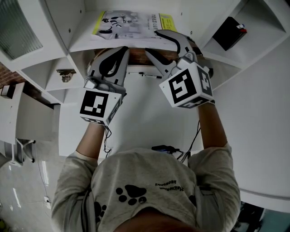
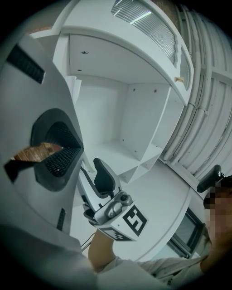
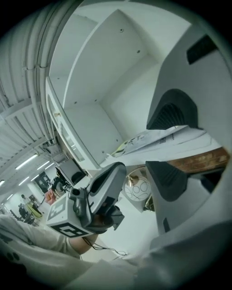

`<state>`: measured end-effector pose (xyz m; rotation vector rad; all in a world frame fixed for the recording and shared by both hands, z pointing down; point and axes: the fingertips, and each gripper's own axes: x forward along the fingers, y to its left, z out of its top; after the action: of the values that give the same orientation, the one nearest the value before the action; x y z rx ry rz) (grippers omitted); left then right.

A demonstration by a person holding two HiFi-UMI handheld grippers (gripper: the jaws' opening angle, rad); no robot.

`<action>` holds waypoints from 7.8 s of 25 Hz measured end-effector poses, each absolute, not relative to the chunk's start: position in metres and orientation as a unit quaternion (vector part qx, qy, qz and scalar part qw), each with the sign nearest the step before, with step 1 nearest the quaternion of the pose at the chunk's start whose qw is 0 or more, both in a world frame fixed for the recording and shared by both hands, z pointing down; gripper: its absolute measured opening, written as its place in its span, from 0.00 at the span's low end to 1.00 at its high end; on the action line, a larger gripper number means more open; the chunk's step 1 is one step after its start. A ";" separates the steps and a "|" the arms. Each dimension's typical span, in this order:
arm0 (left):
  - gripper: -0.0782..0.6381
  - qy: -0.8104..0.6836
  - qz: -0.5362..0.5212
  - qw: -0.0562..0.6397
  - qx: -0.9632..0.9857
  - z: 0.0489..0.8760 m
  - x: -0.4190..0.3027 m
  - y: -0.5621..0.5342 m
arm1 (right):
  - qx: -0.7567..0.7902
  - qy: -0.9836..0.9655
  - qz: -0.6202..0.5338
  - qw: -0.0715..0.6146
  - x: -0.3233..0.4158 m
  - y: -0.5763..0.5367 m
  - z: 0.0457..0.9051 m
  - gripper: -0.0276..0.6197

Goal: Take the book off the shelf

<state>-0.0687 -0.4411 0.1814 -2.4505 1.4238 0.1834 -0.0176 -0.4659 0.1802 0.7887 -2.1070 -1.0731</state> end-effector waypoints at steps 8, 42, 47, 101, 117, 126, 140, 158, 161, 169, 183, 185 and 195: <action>0.12 0.496 0.064 0.147 -0.853 0.183 -0.069 -0.442 | 0.243 -0.761 -0.401 0.448 -0.016 -0.482 0.200 0.45; 0.12 0.517 -0.010 0.262 -0.815 0.154 -0.095 -0.399 | 0.270 -0.659 -0.486 0.507 -0.015 -0.459 0.199 0.18; 0.23 0.496 -0.118 0.360 -0.781 0.166 -0.080 -0.390 | 0.270 -0.669 -0.483 0.496 -0.006 -0.445 0.204 0.18; 0.22 0.464 -0.440 0.476 -0.604 0.268 -0.078 -0.284 | 0.379 -0.693 -0.464 0.400 -0.001 -0.262 0.265 0.17; 0.23 0.435 -0.453 0.430 -0.649 0.372 -0.073 -0.225 | 0.372 -0.713 -0.414 0.426 0.004 -0.200 0.365 0.17; 0.23 0.439 -0.476 0.388 -0.656 0.410 -0.057 -0.191 | 0.354 -0.736 -0.392 0.424 0.021 -0.170 0.401 0.17; 0.23 0.457 -0.493 0.364 -0.645 0.432 -0.025 -0.087 | 0.327 -0.751 -0.399 0.413 0.054 -0.071 0.423 0.17; 0.23 0.423 -0.500 0.353 -0.668 0.501 -0.035 -0.100 | 0.325 -0.753 -0.360 0.446 0.045 -0.082 0.490 0.18; 0.23 0.423 -0.501 0.337 -0.676 0.520 -0.039 -0.114 | 0.322 -0.750 -0.355 0.456 0.040 -0.096 0.508 0.18; 0.23 0.396 -0.526 0.288 -0.696 0.582 -0.053 -0.139 | 0.285 -0.759 -0.333 0.482 0.025 -0.124 0.565 0.18; 0.23 0.329 -0.579 0.239 -0.707 0.666 -0.054 -0.165 | 0.237 -0.761 -0.281 0.534 0.026 -0.152 0.651 0.17; 0.24 0.322 -0.585 0.234 -0.707 0.674 -0.053 -0.172 | 0.230 -0.760 -0.275 0.542 0.026 -0.158 0.662 0.17; 0.28 0.293 -0.614 0.186 -0.709 0.709 -0.054 -0.187 | 0.198 -0.755 -0.254 0.571 0.027 -0.175 0.698 0.18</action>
<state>-0.0544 -0.1871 0.7087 -1.9968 0.8257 -1.7299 0.0274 -0.1747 0.6982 0.4639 -1.7721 -0.5956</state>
